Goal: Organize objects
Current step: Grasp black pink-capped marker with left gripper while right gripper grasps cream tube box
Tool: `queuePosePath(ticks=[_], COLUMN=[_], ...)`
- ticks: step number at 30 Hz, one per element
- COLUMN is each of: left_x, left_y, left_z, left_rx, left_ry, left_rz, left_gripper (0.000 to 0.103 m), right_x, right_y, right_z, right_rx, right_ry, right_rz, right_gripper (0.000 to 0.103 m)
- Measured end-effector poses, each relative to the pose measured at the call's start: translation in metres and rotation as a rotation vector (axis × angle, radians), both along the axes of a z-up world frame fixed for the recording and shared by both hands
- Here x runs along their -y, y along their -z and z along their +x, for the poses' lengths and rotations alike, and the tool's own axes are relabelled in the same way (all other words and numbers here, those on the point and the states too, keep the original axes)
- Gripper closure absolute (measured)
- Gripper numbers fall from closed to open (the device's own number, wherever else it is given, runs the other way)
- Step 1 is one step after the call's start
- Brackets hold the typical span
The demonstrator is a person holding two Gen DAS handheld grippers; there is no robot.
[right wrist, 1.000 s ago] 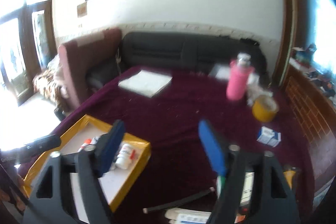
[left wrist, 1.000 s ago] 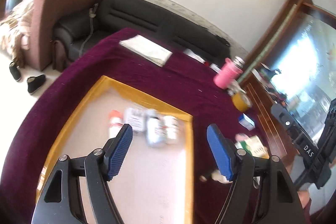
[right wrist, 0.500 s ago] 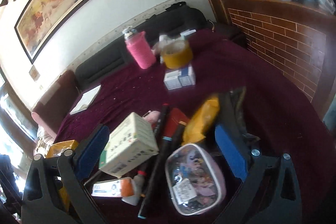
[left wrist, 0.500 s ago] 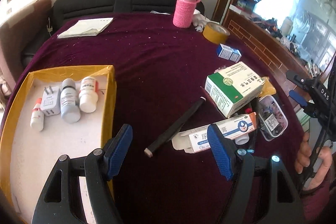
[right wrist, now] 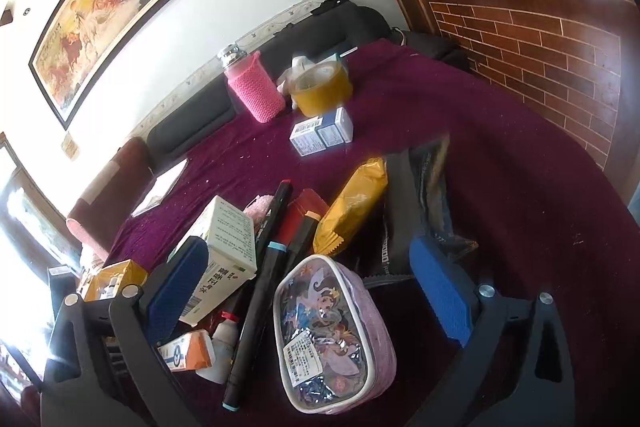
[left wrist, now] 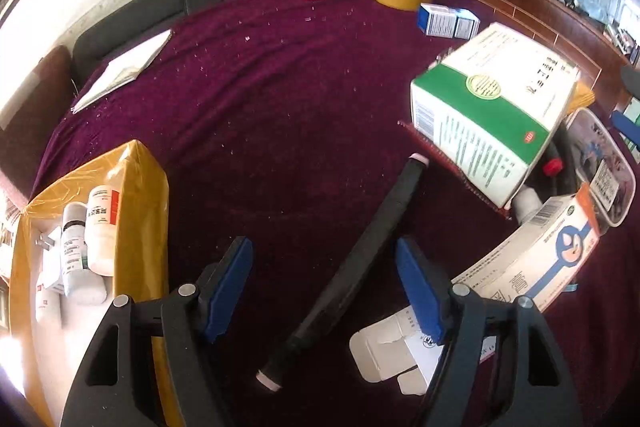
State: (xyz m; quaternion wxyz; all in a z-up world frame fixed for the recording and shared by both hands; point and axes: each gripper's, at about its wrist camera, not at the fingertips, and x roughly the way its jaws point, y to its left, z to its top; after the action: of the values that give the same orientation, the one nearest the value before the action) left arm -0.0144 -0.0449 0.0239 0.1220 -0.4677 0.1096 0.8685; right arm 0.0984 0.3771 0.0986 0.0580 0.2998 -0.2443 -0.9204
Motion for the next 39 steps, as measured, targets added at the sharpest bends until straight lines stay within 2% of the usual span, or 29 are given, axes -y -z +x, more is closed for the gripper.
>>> queuePosePath(ticks=[1, 3, 5, 6, 10, 13, 17, 21, 25, 29, 33, 35, 39], left_x=[-0.001, 0.000, -0.008, -0.011, -0.018, -0.024, -0.028, -0.014, 0.003, 0.031, 0.064, 0.078, 0.102], left_y=[0.001, -0.001, -0.004, -0.003, -0.004, -0.003, -0.003, -0.010, -0.036, -0.063, -0.084, -0.092, -0.103], left_z=[-0.001, 0.001, 0.008, 0.014, 0.033, 0.033, 0.030, 0.036, 0.065, 0.093, 0.117, 0.131, 0.147], left_rx=[0.013, 0.036, 0.036, 0.042, 0.027, -0.002, -0.047, -0.033, -0.105, -0.163, -0.210, -0.237, -0.284], left_ry=[-0.006, -0.003, 0.020, 0.028, 0.040, 0.021, 0.003, -0.019, -0.008, -0.015, -0.026, -0.030, -0.037], left_rz=[0.009, 0.059, 0.043, 0.044, 0.037, 0.018, 0.032, 0.132, 0.209, 0.345, 0.470, 0.513, 0.579], left_gripper=[0.038, 0.066, 0.088, 0.092, 0.092, 0.091, 0.089, 0.092, 0.092, 0.091, 0.091, 0.091, 0.091], right_x=[-0.001, -0.001, -0.001, -0.001, -0.002, 0.002, 0.009, 0.011, 0.013, 0.017, 0.026, 0.034, 0.062], right_y=[0.001, 0.002, 0.004, 0.006, 0.007, 0.008, 0.008, 0.009, 0.010, 0.007, -0.012, -0.020, -0.020], right_z=[0.000, 0.000, -0.002, -0.002, -0.002, -0.003, -0.002, -0.001, -0.002, -0.001, 0.015, 0.028, 0.038], right_rx=[0.002, 0.006, 0.016, 0.023, 0.032, 0.036, 0.041, 0.046, 0.056, 0.042, -0.008, -0.009, 0.057], right_ry=[0.001, 0.003, 0.001, 0.001, 0.008, 0.006, 0.005, 0.025, 0.034, 0.050, 0.075, 0.012, -0.160], right_rz=[-0.005, -0.007, -0.010, -0.011, -0.009, 0.010, 0.059, 0.103, 0.124, 0.168, 0.227, 0.167, 0.042], right_gripper=[0.002, 0.002, 0.002, 0.002, 0.002, 0.002, 0.002, 0.002, 0.002, 0.002, 0.003, 0.003, 0.003])
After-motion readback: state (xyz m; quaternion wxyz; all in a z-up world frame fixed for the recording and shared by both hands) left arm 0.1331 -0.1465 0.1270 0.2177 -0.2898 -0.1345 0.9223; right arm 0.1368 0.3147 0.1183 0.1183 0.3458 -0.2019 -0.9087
